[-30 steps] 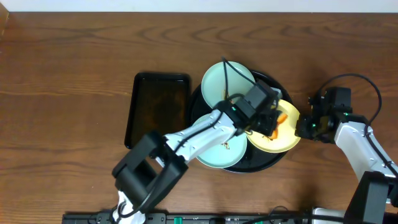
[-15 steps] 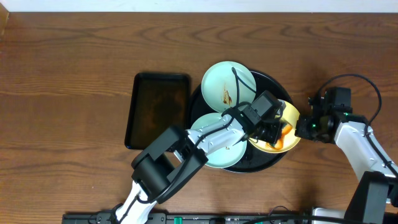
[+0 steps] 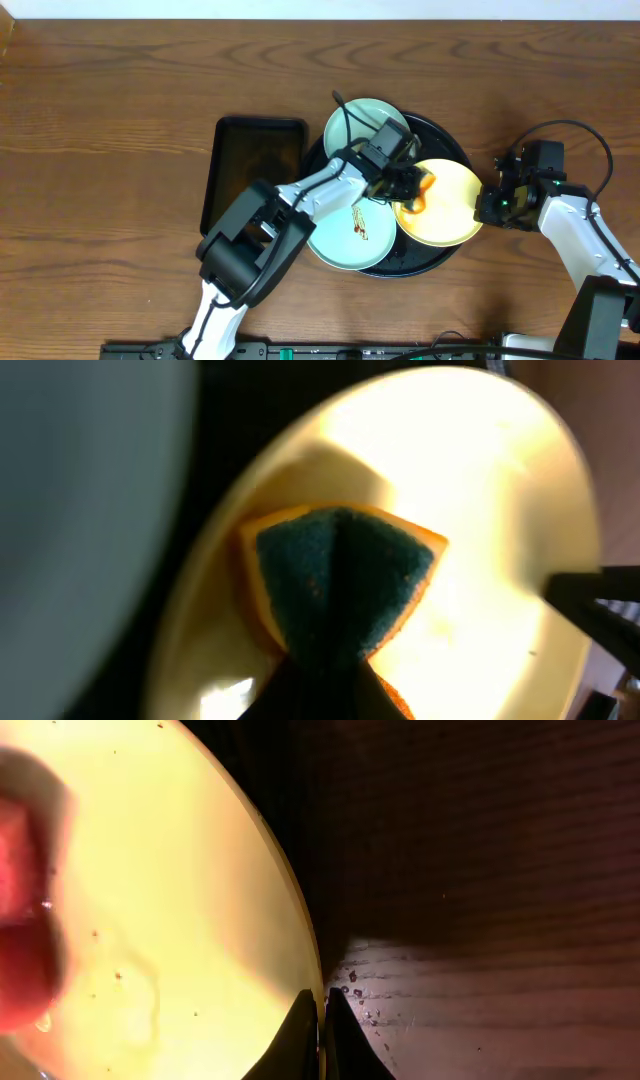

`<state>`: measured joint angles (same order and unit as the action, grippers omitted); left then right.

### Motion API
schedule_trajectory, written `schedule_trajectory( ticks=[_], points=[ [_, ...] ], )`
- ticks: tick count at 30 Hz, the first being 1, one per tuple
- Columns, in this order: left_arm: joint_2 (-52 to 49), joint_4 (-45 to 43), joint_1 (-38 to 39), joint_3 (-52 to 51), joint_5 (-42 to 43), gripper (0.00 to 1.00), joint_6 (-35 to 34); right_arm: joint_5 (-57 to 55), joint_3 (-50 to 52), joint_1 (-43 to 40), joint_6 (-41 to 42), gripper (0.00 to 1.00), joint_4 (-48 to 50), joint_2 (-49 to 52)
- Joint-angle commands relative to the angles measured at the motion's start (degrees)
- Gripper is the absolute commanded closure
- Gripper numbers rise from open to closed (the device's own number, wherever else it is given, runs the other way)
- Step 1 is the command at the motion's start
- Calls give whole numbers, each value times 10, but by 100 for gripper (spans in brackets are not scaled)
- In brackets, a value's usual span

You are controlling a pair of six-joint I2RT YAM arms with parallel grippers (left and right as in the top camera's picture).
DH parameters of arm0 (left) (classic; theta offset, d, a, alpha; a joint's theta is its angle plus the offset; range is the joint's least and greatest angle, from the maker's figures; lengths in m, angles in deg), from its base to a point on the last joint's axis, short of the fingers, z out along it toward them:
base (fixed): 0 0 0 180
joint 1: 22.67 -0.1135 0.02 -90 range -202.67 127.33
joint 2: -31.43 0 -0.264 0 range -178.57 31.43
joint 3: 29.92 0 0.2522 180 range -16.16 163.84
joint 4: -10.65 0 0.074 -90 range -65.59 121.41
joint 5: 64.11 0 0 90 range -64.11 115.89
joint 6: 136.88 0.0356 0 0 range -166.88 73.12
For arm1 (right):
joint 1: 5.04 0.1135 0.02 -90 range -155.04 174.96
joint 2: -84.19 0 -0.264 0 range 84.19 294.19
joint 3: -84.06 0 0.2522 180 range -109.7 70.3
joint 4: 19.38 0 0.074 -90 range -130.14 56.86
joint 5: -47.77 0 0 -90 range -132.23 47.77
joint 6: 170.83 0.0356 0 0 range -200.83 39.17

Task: Clean dirty plates on tray and stack at the side
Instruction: 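Scrub the yellow plate with the sponge in the left gripper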

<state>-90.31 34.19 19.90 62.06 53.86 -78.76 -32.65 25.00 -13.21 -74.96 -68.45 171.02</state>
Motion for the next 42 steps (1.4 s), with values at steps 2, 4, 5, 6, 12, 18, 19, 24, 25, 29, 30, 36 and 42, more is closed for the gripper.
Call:
schedule_trajectory(
  ticks=[2,4,5,6,12,18,19,24,25,29,30,36,42],
  points=[
    [-17,59,10,5,3,93,-3,-23,4,0,-2,99,-13,5],
    [-17,68,19,5,34,93,5,-23,4,0,-2,99,-13,5],
    [-17,66,24,5,48,92,7,-23,4,0,-2,99,-14,5],
    [-17,60,29,5,64,92,8,-23,4,0,-2,99,-14,5],
    [-10,10,49,5,171,93,29,-23,4,0,-2,99,-14,5],
    [-10,13,56,5,131,93,29,-23,4,0,-2,99,-14,5],
    [-10,13,54,5,100,93,29,-23,4,0,-2,99,-14,5],
    [-10,16,37,5,-50,92,29,-23,4,0,-2,99,-17,5],
    [-10,18,32,5,-73,93,28,-23,4,0,-2,99,-17,5],
    [-9,22,9,5,-92,93,28,-23,4,0,-2,99,-18,5],
    [-6,27,6,5,-92,93,29,-23,4,0,-2,99,-18,5],
    [49,65,0,5,-53,93,57,-22,4,0,-2,98,-17,5],
    [144,122,0,5,-86,93,77,-18,4,0,-1,66,-17,5]
  ],
)
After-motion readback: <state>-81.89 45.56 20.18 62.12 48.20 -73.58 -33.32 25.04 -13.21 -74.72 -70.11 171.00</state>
